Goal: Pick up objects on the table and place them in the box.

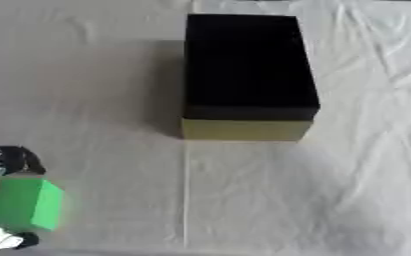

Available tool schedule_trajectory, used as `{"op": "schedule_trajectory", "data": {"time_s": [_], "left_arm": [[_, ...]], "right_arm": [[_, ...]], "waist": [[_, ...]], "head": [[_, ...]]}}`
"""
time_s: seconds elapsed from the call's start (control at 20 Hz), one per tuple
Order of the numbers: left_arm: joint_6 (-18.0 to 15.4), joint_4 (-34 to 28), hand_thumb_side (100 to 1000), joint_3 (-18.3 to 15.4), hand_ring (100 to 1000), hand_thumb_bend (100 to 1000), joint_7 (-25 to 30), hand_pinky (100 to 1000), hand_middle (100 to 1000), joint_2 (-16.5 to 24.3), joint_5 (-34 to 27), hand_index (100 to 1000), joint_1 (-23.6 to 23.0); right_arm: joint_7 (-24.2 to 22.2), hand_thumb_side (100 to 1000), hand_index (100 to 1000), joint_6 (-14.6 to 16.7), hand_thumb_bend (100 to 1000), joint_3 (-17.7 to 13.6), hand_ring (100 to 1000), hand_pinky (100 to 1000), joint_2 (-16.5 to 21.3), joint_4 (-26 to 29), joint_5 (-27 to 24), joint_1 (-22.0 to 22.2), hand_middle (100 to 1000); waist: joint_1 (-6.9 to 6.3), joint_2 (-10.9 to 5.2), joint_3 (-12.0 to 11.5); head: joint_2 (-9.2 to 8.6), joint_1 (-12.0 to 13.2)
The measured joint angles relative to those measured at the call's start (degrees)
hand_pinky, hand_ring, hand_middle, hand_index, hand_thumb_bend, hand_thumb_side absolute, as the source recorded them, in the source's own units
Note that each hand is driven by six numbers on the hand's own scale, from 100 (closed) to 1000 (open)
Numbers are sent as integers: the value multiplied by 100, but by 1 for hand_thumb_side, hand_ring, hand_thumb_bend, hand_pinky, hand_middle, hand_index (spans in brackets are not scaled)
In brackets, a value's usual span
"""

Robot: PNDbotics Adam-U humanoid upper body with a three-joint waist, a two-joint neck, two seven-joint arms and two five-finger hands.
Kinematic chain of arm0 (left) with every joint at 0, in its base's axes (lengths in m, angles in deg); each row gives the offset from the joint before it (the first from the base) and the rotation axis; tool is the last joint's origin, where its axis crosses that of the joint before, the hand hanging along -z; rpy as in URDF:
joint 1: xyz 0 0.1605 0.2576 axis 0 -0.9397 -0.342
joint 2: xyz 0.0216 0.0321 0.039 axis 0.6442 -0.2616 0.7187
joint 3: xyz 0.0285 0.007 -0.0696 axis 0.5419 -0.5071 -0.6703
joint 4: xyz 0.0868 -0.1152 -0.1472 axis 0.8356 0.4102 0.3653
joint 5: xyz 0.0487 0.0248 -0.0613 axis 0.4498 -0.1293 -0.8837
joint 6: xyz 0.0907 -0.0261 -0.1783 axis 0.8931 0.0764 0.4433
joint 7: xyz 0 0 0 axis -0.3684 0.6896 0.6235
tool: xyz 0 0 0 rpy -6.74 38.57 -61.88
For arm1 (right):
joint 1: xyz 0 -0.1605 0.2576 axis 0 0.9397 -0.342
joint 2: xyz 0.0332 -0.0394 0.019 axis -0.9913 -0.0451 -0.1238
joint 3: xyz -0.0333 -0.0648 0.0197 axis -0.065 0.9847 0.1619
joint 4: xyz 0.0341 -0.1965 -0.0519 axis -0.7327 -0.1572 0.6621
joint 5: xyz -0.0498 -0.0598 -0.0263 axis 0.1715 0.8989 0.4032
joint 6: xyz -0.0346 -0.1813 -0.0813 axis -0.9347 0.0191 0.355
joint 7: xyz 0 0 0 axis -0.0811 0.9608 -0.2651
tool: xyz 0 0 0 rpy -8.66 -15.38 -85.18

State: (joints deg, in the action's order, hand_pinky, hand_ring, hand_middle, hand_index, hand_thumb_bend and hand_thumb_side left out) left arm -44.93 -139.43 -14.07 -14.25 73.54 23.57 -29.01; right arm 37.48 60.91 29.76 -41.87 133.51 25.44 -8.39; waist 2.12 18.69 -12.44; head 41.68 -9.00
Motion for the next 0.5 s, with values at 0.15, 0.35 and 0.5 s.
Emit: {"op": "schedule_trajectory", "data": {"time_s": [0.15,0.35,0.5], "left_arm": [[20,0,478,0,658,658,-64,669,664,-37,98,727,8],[30,0,463,4,526,645,-181,518,538,-74,133,600,22],[-14,0,473,26,511,614,-312,498,525,-93,-15,582,40]], "right_arm": [[9,1000,834,9,100,0,793,870,-1,0,-3,3,807],[18,1000,834,18,100,0,793,870,-3,0,-7,7,807],[27,1000,834,19,100,-2,791,870,-3,0,-9,36,805]], "waist": [[4,2,2],[3,7,12],[4,13,24]], "head": [[-1,0],[-2,0],[-2,-5]]}}
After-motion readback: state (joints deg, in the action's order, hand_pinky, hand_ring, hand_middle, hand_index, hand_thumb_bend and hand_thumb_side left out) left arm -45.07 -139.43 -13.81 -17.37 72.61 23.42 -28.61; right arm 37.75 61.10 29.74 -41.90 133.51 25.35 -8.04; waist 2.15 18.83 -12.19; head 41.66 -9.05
